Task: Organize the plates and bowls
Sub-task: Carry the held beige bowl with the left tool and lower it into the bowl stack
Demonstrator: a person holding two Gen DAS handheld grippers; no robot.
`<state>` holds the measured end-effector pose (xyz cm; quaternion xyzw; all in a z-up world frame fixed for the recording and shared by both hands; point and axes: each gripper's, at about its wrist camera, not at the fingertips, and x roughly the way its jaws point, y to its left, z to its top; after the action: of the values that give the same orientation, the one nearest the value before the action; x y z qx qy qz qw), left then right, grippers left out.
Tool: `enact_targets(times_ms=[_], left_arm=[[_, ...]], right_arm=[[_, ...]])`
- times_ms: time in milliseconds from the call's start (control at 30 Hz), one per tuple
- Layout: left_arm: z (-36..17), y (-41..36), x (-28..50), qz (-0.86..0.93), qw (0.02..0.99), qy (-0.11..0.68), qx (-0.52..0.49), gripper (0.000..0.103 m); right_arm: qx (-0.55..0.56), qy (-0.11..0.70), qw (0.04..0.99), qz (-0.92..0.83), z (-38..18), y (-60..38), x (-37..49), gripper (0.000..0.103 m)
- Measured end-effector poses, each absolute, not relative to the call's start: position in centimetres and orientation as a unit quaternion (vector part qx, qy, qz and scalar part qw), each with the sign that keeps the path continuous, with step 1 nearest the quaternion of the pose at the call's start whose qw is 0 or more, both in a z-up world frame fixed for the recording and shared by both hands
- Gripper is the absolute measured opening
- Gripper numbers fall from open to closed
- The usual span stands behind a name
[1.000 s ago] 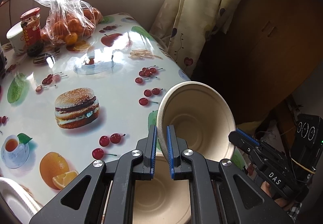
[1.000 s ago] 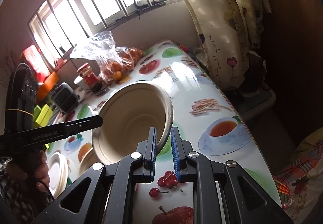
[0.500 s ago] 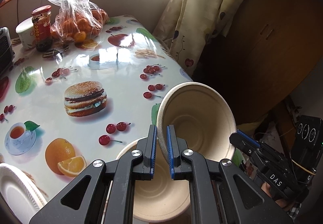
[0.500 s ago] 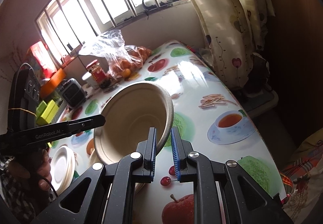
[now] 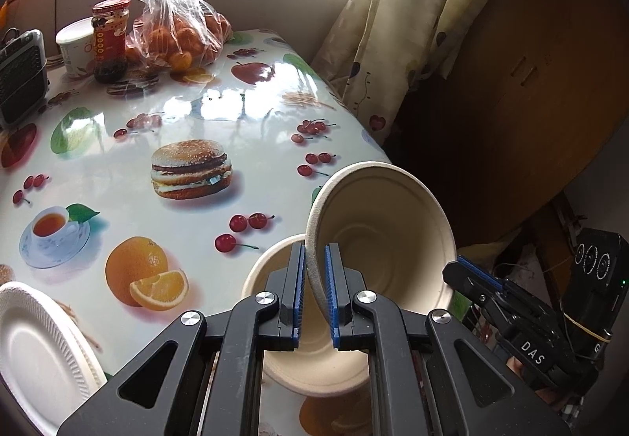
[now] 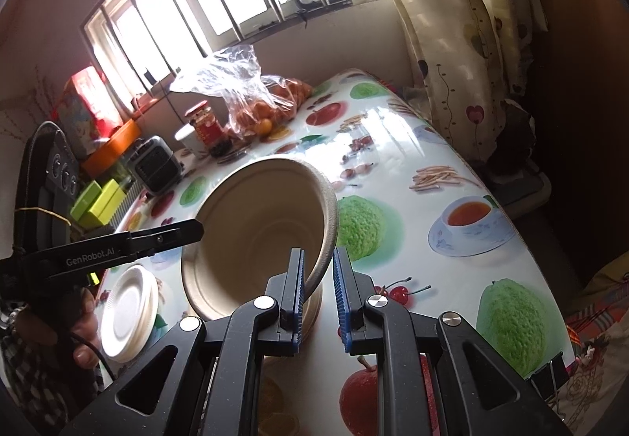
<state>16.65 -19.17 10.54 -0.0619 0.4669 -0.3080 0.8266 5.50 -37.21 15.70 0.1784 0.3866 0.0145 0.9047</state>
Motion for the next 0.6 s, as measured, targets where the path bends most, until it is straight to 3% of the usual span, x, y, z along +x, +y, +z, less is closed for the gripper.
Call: enact_targets(times_ms=[600], left_arm=[[8.8,-16.7,15.4,-0.287,0.825,0.482,-0.074,0.010]], right_arm=[[0.179,0.406,0.895,0.031,13.9,-35.2,4.9,0.016]])
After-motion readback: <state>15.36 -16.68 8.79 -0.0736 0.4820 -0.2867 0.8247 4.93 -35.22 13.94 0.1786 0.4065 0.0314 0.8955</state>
